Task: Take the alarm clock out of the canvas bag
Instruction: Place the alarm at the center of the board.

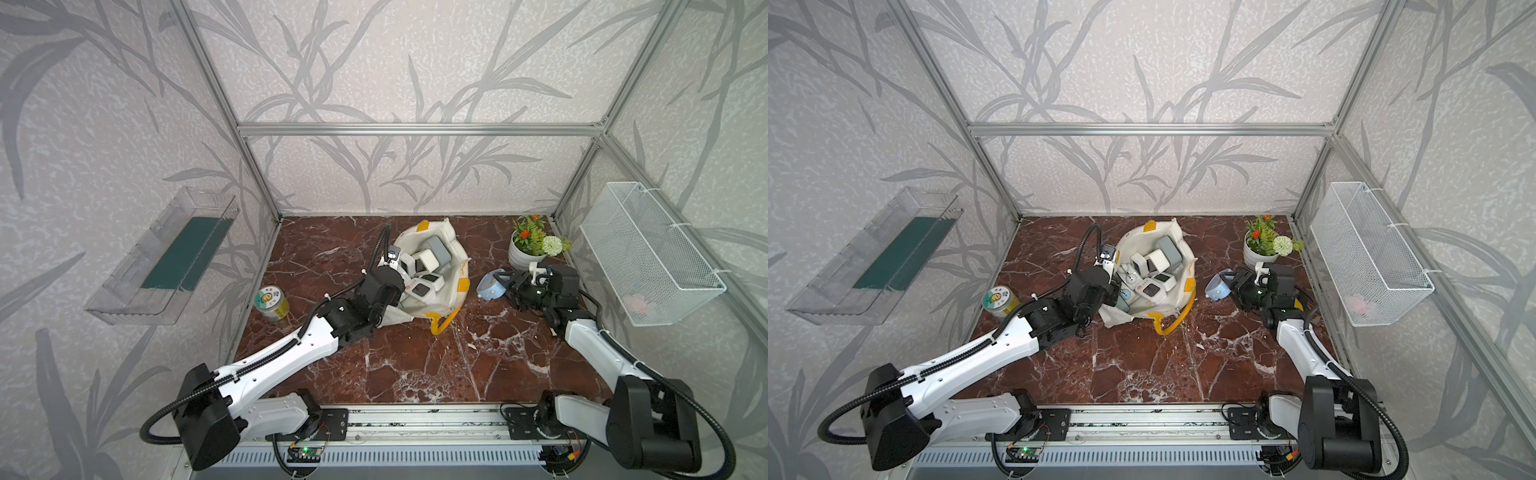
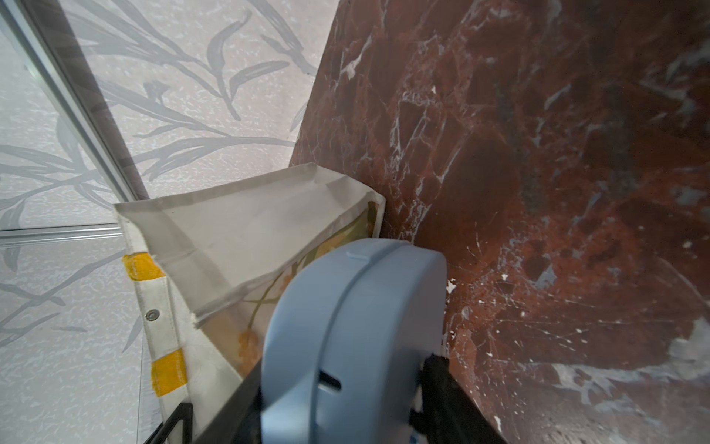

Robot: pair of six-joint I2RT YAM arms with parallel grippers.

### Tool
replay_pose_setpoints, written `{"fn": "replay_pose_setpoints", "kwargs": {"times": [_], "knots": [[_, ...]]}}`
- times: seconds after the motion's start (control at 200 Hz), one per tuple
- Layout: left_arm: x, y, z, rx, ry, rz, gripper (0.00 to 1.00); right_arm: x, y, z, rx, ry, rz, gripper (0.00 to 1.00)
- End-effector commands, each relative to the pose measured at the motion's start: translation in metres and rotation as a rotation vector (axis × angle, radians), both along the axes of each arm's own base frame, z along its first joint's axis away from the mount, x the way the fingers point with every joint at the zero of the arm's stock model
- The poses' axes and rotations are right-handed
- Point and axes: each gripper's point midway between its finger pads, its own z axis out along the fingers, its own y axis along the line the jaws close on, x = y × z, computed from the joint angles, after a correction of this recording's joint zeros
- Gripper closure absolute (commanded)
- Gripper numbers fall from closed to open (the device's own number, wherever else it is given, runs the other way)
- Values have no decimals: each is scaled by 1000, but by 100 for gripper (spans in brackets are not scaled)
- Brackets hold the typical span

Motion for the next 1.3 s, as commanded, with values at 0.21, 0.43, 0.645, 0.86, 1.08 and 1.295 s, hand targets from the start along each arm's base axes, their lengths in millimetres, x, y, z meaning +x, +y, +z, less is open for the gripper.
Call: {"fn": "replay_pose_setpoints", "kwargs": {"times": [0.21,0.43,0.645,0.86,1.08,1.295], "knots": [[-1,4,13,-24,-11,9,100,22,6,-31,45,-33,46,75],[-3,6,14,-28,-14,16,100,20,8,-52,34,18,70,68],[-2,3,14,-34,-12,6,100,10,8,-75,17,98,86,54],[-2,0,17,-47,-15,-8,100,4,6,-89,2,151,71,49],[-2,0,16,-47,-14,-8,100,-1,4,-86,-15,160,67,38],[-3,0,17,-44,-17,-14,100,-12,-1,-85,-52,199,47,24]]}}
